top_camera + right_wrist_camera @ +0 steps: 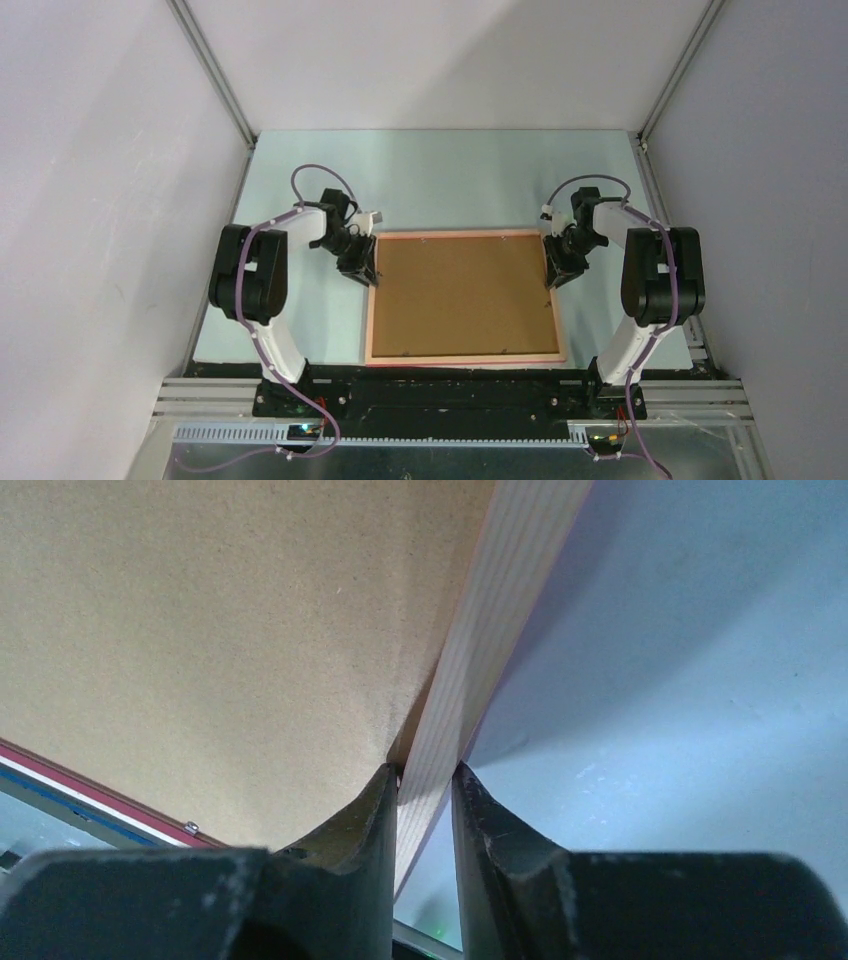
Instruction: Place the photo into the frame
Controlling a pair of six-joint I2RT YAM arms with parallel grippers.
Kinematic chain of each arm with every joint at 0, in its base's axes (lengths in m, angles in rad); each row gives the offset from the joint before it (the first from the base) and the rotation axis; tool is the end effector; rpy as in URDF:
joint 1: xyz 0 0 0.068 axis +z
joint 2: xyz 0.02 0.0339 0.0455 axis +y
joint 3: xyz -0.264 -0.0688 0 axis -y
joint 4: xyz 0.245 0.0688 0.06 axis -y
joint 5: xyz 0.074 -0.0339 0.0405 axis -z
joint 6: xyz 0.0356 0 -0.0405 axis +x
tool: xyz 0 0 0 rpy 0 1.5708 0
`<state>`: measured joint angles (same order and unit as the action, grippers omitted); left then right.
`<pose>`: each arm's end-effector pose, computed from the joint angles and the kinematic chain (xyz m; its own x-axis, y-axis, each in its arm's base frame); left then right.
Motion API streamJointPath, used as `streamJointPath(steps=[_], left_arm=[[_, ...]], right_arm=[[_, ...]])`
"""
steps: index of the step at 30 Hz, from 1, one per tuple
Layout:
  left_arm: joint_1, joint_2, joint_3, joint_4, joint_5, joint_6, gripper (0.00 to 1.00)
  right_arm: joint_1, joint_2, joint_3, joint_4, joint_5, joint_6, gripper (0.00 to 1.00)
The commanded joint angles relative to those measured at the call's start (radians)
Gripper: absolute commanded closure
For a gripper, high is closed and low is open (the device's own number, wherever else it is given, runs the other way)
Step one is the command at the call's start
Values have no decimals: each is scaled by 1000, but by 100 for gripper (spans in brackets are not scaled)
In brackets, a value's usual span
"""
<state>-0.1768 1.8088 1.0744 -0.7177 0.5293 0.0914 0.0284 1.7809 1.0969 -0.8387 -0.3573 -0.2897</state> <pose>0.3086 -0.0734 0.1464 -0.9542 0.2505 -0.1637 0.2990 0.8197 -0.4885 0.3075 0.0212 0.1562 -0.9444 -0.2946 -0.1459 -0.3268 0.8889 0.3211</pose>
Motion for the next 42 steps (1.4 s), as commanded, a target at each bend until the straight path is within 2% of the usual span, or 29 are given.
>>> streamJointPath(steps=[1, 7, 15, 22, 28, 31, 34, 35, 39, 42], left_arm=[[-12, 30, 45, 16, 29, 1, 80], [-15, 88, 129, 18, 40, -22, 99], [-15, 183, 298, 17, 34, -82, 100], [-15, 262, 420, 16, -14, -137, 100], [-15, 297, 492, 17, -73, -156, 99], [-15, 296, 510, 17, -104, -160, 92], [-16, 277, 512, 18, -132, -150, 76], [-15, 260, 512, 17, -148, -142, 69], [-13, 189, 504, 17, -213, -122, 51], [-14, 116, 489, 19, -259, -109, 39]], right_arm=[[0, 28, 50, 24, -55, 22, 85], [-4, 62, 111, 32, -71, 36, 89], [-19, 146, 233, 52, -83, 52, 91], [-19, 244, 360, 64, -79, 56, 87], [-20, 284, 399, 81, -85, 73, 83], [-20, 273, 391, 90, -82, 77, 74], [-46, 227, 372, 97, -85, 78, 60], [-53, 213, 363, 97, -85, 75, 52], [-55, 109, 324, 105, -75, 50, 38], [-48, -1, 292, 105, -64, 13, 32]])
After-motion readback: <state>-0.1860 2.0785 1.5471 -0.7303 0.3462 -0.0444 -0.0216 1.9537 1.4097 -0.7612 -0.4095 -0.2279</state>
